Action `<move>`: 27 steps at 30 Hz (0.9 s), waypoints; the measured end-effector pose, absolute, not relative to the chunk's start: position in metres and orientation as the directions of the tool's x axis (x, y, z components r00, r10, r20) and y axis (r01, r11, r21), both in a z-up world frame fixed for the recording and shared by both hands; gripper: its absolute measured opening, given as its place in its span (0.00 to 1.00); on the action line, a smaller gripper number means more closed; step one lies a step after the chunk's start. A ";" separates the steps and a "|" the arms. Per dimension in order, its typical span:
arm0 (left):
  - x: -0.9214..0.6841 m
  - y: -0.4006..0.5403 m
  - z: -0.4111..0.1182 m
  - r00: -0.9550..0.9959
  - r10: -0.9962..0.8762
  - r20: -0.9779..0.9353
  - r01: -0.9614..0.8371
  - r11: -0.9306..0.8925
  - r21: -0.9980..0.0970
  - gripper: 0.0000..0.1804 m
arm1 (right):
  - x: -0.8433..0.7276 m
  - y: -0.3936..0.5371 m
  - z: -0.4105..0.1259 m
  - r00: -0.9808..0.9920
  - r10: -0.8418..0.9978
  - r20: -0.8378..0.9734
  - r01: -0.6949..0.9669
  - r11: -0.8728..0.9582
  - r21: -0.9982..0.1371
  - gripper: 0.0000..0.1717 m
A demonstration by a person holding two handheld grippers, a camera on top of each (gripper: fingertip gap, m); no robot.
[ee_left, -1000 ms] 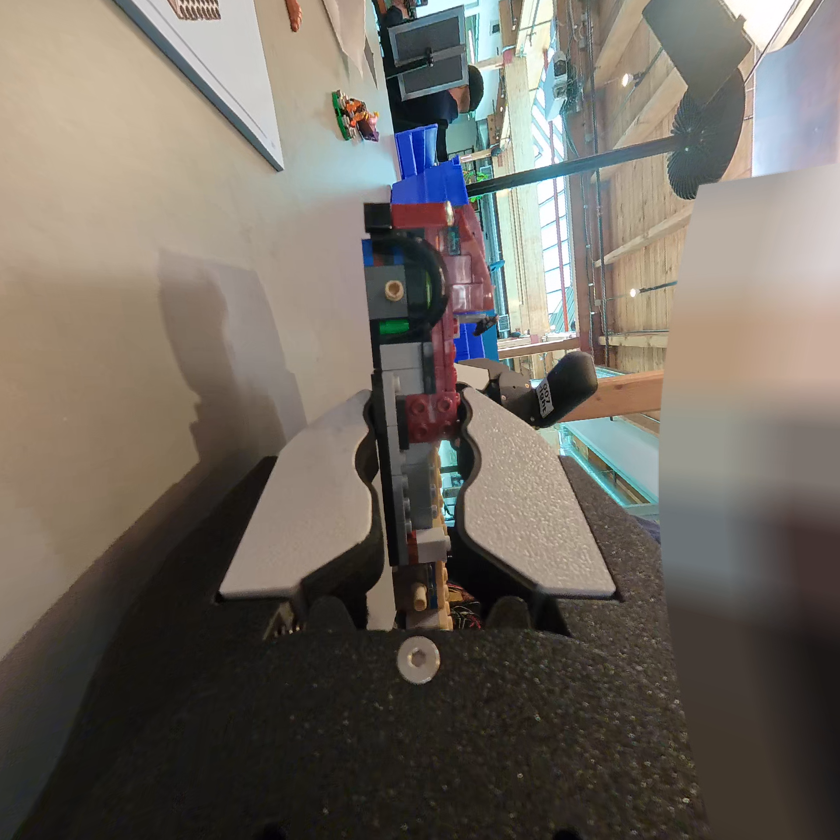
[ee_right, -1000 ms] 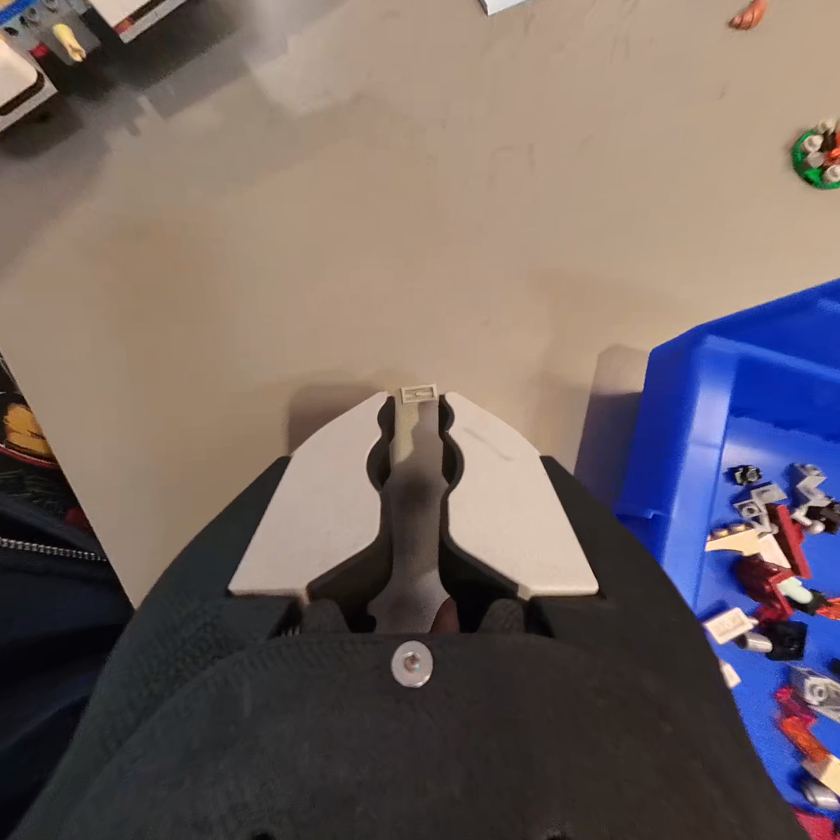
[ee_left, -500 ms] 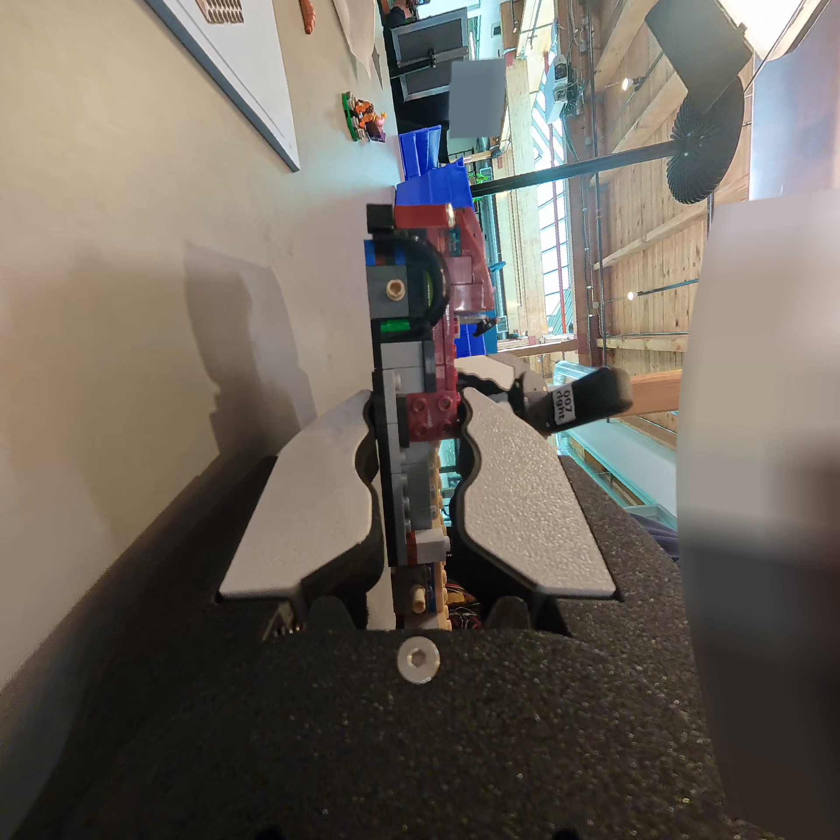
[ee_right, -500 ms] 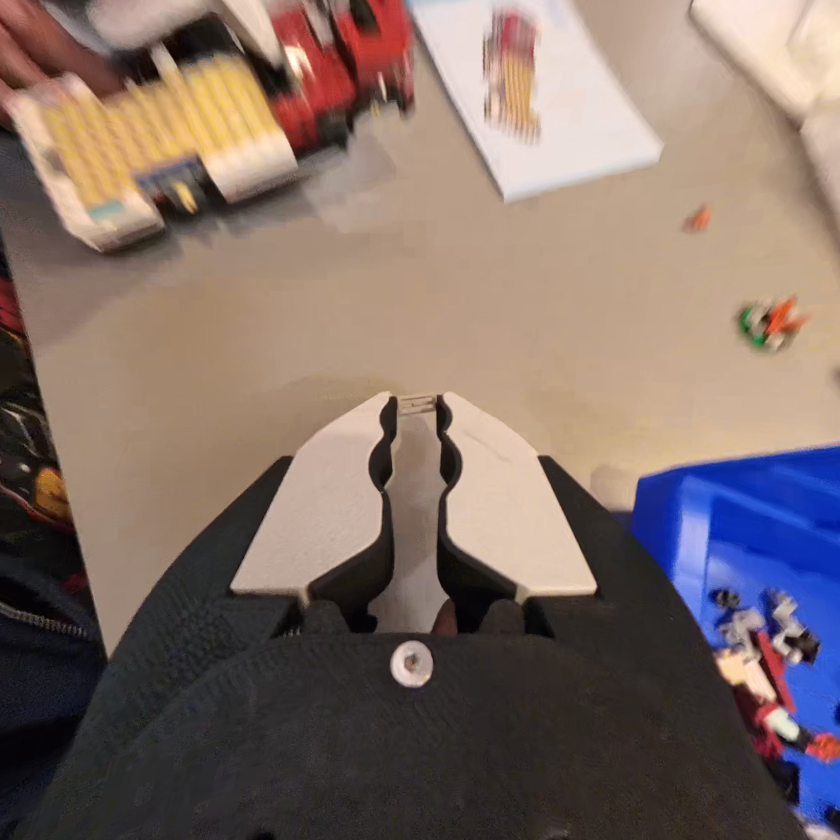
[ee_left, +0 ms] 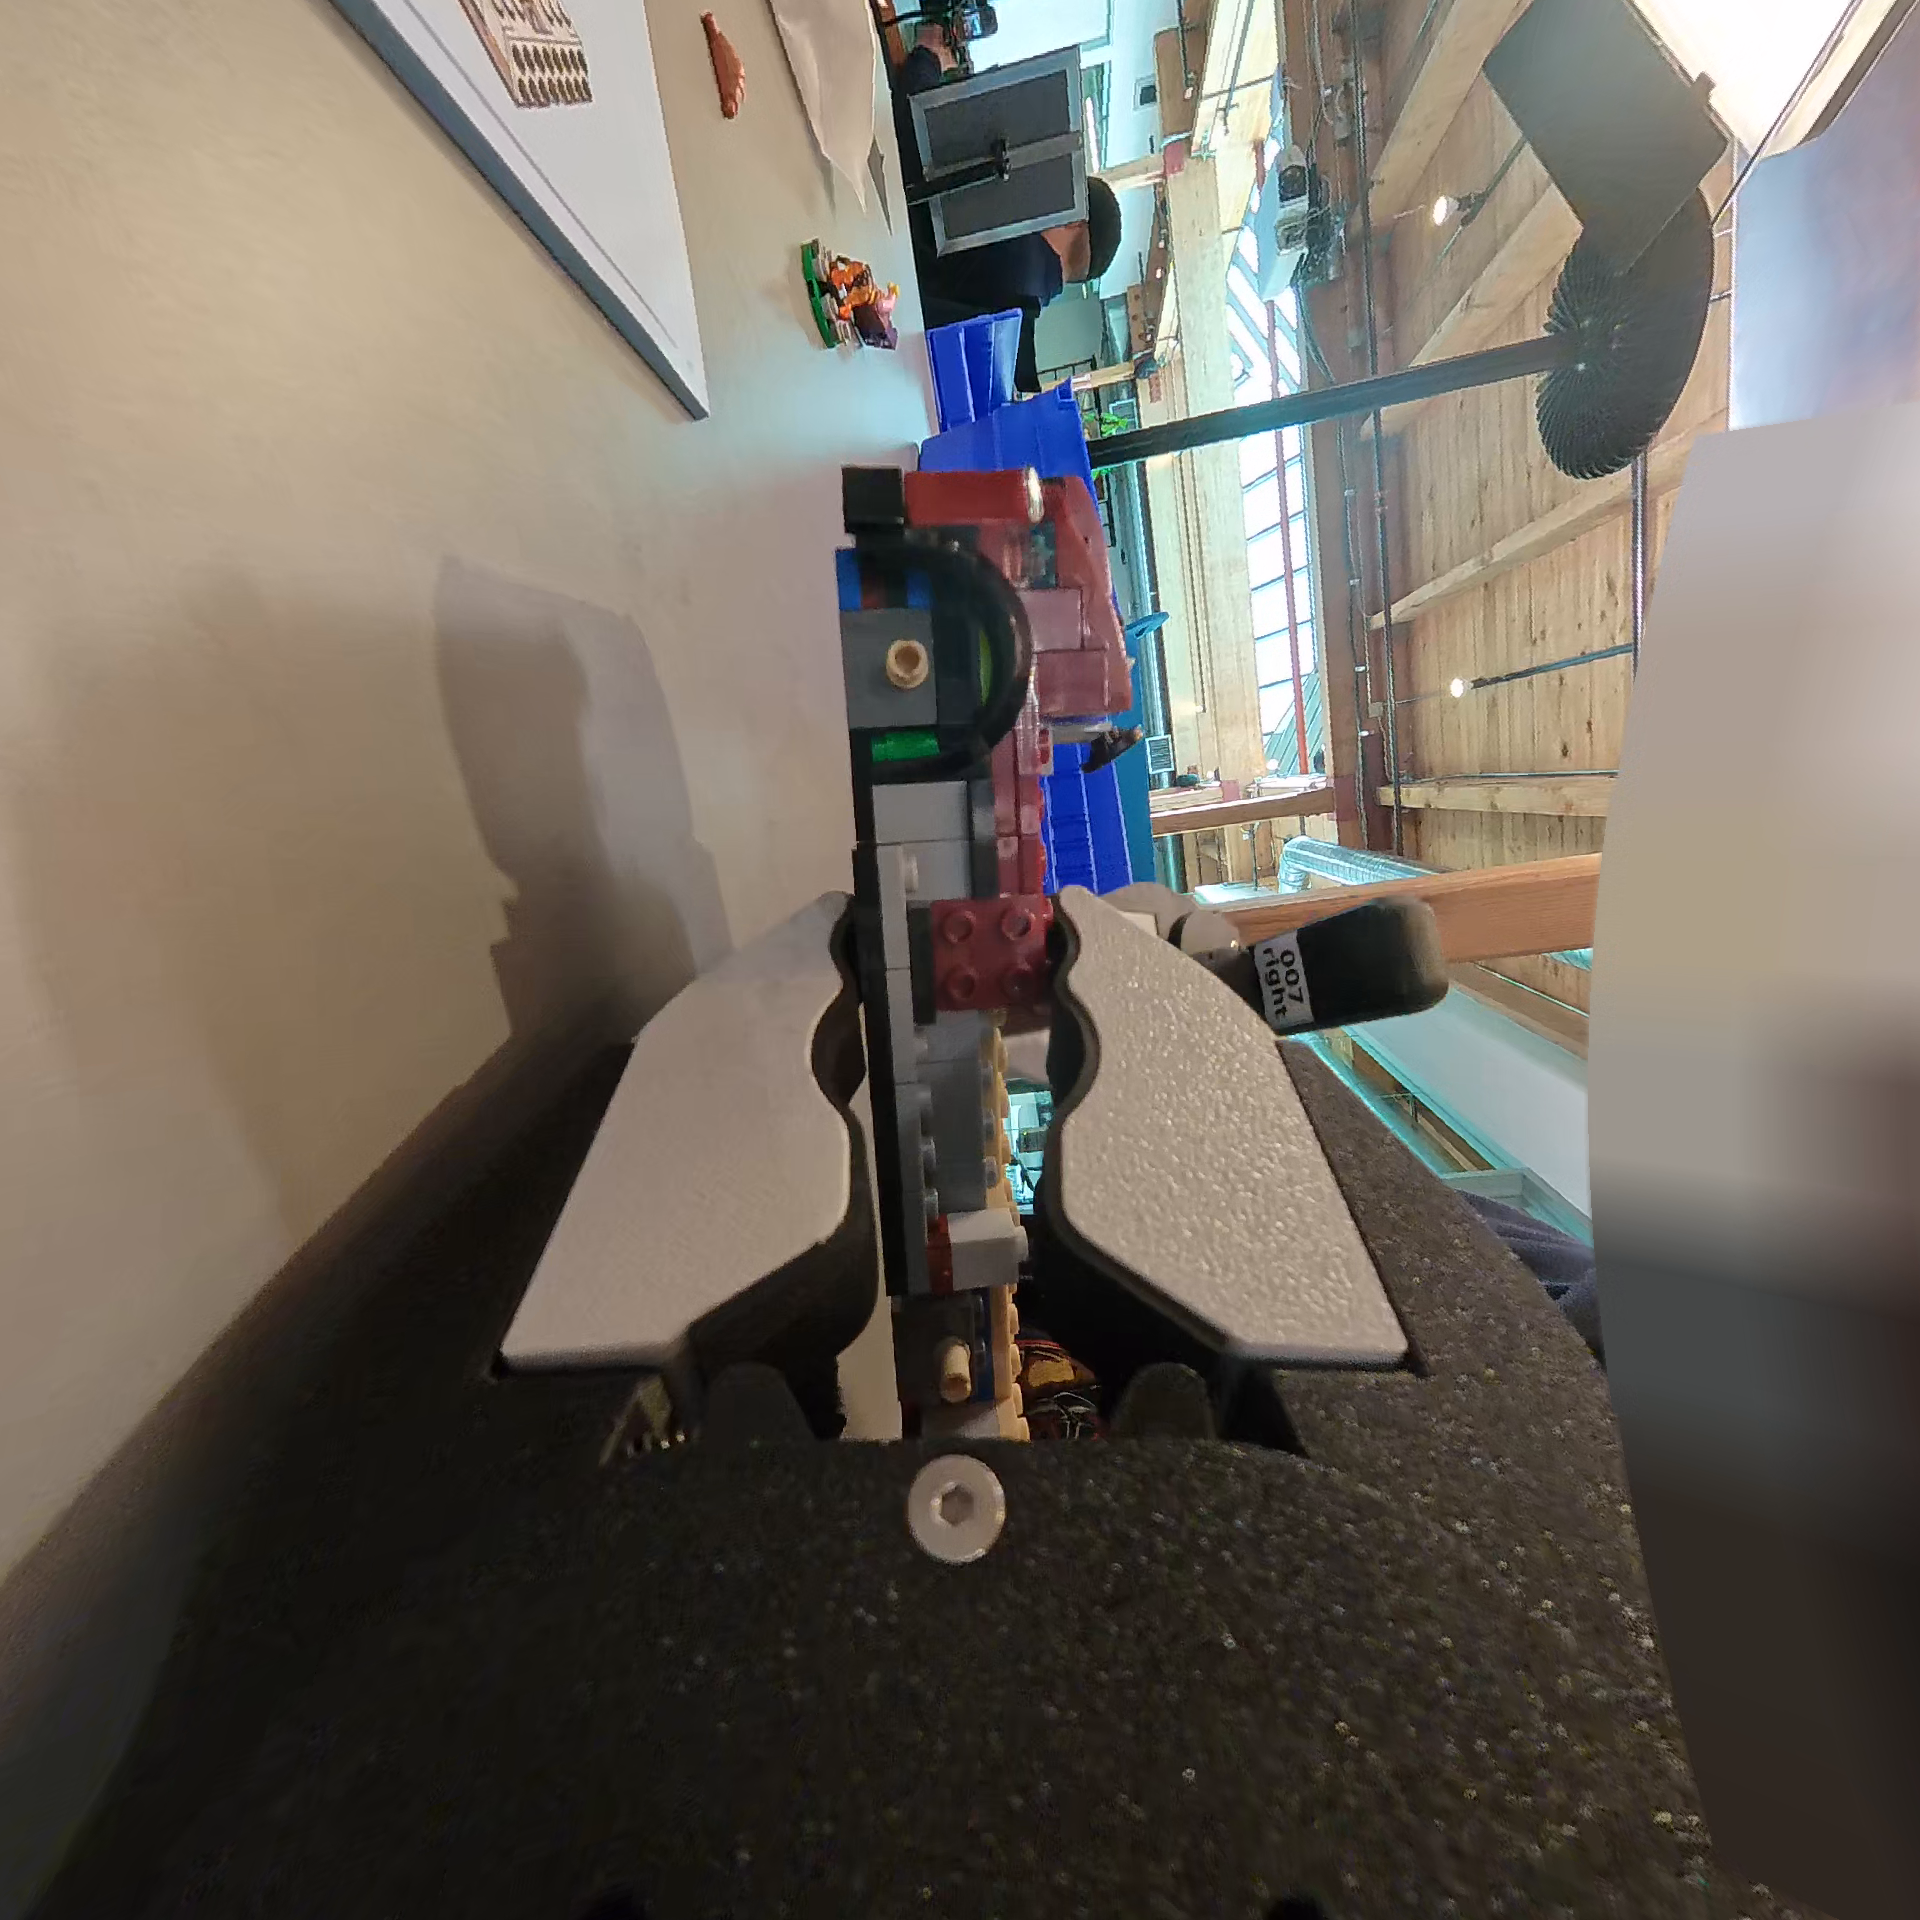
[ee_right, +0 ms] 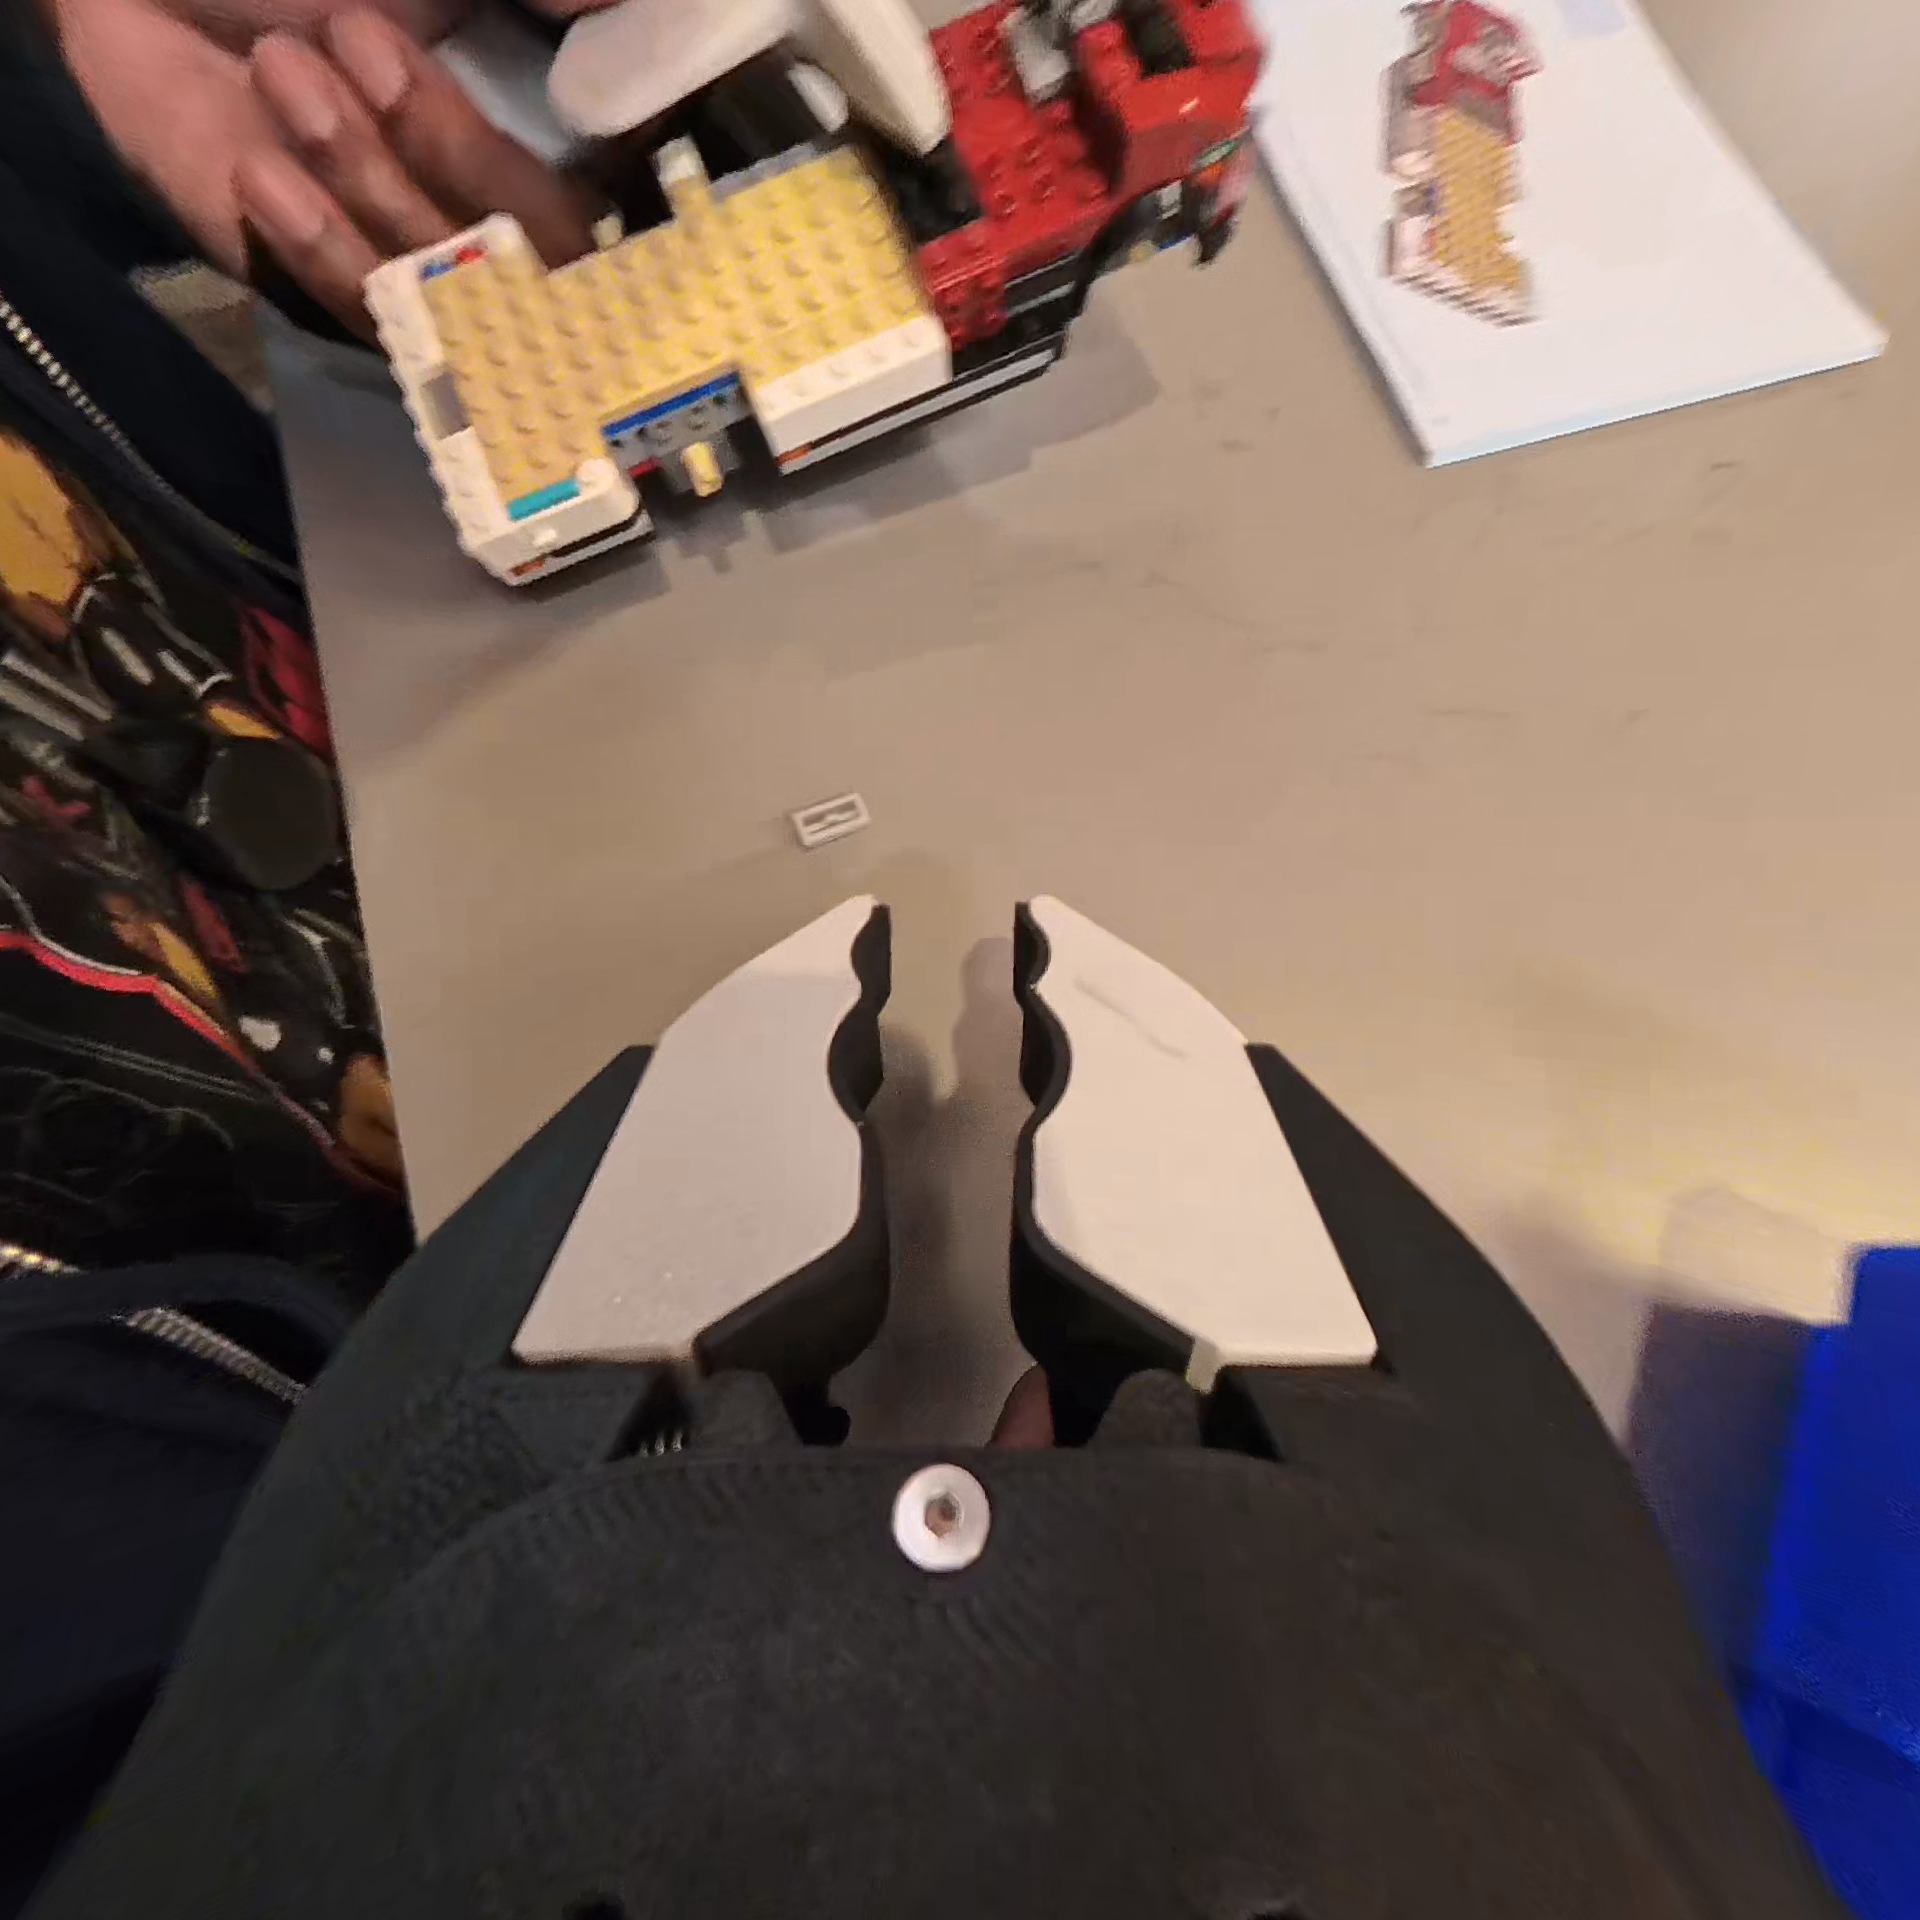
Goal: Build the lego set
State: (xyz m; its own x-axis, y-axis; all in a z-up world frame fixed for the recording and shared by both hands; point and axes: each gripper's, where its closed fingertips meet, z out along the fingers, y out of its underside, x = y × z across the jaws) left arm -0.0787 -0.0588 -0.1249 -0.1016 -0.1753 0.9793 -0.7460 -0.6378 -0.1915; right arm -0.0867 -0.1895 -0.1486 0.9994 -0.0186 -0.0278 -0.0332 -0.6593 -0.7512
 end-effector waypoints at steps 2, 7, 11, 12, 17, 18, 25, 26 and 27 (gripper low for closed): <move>-0.079 -0.058 -0.125 -0.101 -0.176 0.979 -0.746 -0.638 -0.192 0.18 | -0.098 -0.186 -0.158 1.000 0.004 -0.027 -0.017 -0.685 -0.728 0.13; -0.082 -0.057 -0.125 -0.100 -0.186 0.978 -0.746 -0.637 -0.197 0.18 | -0.114 -0.174 -0.170 0.998 -0.011 -0.063 -0.052 -0.721 -0.691 0.13; -0.085 -0.055 -0.126 -0.095 -0.181 0.979 -0.744 -0.640 -0.191 0.18 | -0.117 -0.165 -0.175 0.994 -0.053 -0.092 -0.101 -0.742 -0.663 0.13; -0.086 -0.055 -0.126 -0.095 -0.180 0.979 -0.744 -0.641 -0.190 0.18 | -0.118 -0.163 -0.175 0.994 -0.051 -0.092 -0.100 -0.743 -0.662 0.14; -0.090 -0.055 -0.125 -0.092 -0.158 0.983 -0.740 -0.650 -0.174 0.18 | -0.118 -0.153 -0.176 0.998 0.061 -0.017 0.034 -0.746 -0.666 0.09; -0.091 -0.055 -0.125 -0.096 -0.158 0.983 -0.739 -0.650 -0.177 0.18 | -0.117 -0.152 -0.176 0.997 0.081 -0.013 0.052 -0.744 -0.666 0.08; -0.094 -0.051 -0.124 -0.097 -0.156 0.983 -0.727 -0.663 -0.177 0.18 | -0.108 -0.153 -0.172 0.993 0.115 0.023 0.100 -0.731 -0.675 0.04; -0.094 -0.051 -0.124 -0.098 -0.155 0.983 -0.726 -0.664 -0.177 0.18 | -0.108 -0.153 -0.171 0.994 0.108 0.020 0.093 -0.726 -0.682 0.02; -0.094 -0.051 -0.124 -0.097 -0.155 0.983 -0.727 -0.663 -0.177 0.18 | -0.107 -0.153 -0.170 0.995 0.100 0.020 0.087 -0.723 -0.685 0.01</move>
